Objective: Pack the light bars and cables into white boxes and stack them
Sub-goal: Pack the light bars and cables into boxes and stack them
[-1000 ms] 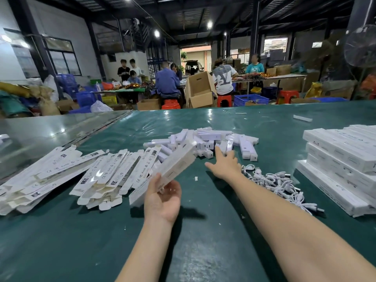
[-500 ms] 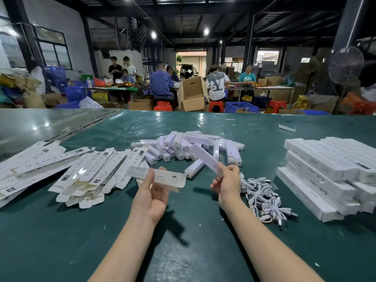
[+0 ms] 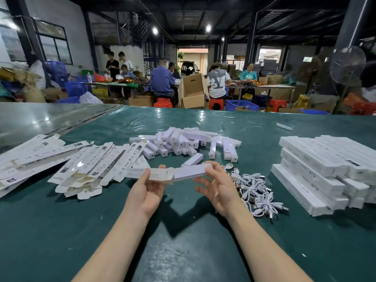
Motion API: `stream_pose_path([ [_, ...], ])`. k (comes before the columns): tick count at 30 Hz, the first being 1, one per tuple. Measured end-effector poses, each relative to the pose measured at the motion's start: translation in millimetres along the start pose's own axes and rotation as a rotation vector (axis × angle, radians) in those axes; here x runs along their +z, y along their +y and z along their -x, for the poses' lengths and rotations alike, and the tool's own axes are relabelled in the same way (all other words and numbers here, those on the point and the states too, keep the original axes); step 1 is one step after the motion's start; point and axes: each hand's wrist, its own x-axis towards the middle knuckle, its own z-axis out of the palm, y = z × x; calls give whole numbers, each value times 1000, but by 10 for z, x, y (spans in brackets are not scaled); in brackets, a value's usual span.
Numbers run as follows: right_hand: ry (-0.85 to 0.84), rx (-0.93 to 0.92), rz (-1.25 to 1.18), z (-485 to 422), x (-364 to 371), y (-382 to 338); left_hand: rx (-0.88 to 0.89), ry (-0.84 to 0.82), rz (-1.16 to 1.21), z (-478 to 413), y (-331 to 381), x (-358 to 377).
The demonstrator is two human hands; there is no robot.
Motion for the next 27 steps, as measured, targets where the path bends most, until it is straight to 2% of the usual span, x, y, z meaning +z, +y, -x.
stream_pose_path([
  [4, 45, -25, -99, -34, -23, 4, 2, 4, -11, -37, 27, -31],
  [7, 33, -69, -81, -43, -43, 14, 29, 31, -51, -41, 42, -27],
  [16, -30, -100, -81, -41, -79, 42, 246, 260, -238, -80, 45, -50],
  [21, -5, -132, -66, -68, -90, 81, 289, 237, -237, -74, 0, -34],
  [24, -9, -147, 16, -78, -107, 113, 270, 188, -151, -69, 5, -33],
  [27, -5, -197, 284, -66, -94, 152, 245, 180, -164, -78, 24, -40],
])
